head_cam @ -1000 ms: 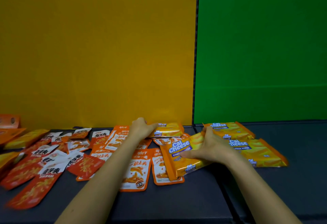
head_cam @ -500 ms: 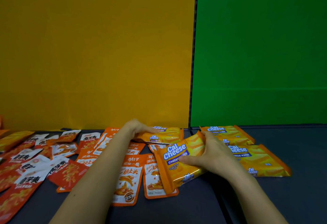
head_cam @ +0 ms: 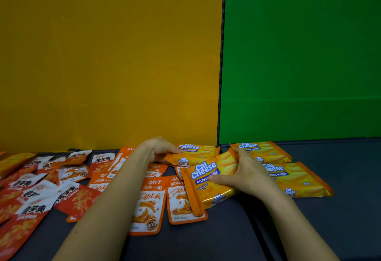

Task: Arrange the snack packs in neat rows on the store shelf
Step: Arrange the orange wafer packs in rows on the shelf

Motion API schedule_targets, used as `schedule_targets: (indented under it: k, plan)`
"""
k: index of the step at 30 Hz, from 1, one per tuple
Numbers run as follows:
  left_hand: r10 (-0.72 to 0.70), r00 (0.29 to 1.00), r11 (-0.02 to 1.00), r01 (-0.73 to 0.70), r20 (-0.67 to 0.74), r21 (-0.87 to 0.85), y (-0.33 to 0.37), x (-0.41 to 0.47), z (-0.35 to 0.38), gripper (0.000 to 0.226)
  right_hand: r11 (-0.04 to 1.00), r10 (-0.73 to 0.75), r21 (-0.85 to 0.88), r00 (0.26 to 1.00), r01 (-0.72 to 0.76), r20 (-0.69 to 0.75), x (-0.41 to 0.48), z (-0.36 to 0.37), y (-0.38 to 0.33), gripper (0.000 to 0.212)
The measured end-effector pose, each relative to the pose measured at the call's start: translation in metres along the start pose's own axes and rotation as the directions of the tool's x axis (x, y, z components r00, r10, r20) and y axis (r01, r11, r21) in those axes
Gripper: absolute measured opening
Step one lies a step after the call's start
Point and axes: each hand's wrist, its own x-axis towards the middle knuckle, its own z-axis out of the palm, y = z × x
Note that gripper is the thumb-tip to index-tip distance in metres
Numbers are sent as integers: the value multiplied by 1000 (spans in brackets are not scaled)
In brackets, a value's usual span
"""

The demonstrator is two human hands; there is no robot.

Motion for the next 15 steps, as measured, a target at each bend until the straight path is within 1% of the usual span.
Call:
schedule_targets:
  k: [2, 4, 7, 8, 12, 14, 15]
  plan:
    - [-7, 999, 997, 11, 47, -72, 4, -10, 4, 12, 1000, 6, 8, 1000, -6, 2, 1, 0, 0, 107]
    - [-12, 998, 990, 21, 65, -141, 7, -16, 9, 14, 1000, 14, 12, 1000, -14, 0, 1, 0, 0, 107]
    - [5, 997, 960, 18, 82, -278, 9, -24, 15, 6, 1000, 22, 11, 1000, -22, -5, 0, 1, 1, 105]
    - [13, 996, 947, 16, 86, -320, 10, -26, 16, 9, 1000, 25, 15, 1000, -25, -9, 0, 1, 1, 105]
    - [75, 997, 930, -65, 13, -361, 8, -33, 21, 21, 999, 42, 27, 998, -41, -39, -2, 0, -1, 105]
    - [103, 994, 924, -111, -43, -367, 6, -31, 21, 24, 995, 82, 70, 995, -77, -61, -1, -2, -2, 97]
    - [103, 992, 922, -123, -73, -367, 5, -31, 21, 24, 989, 102, 110, 993, -95, -66, 0, -3, -2, 89]
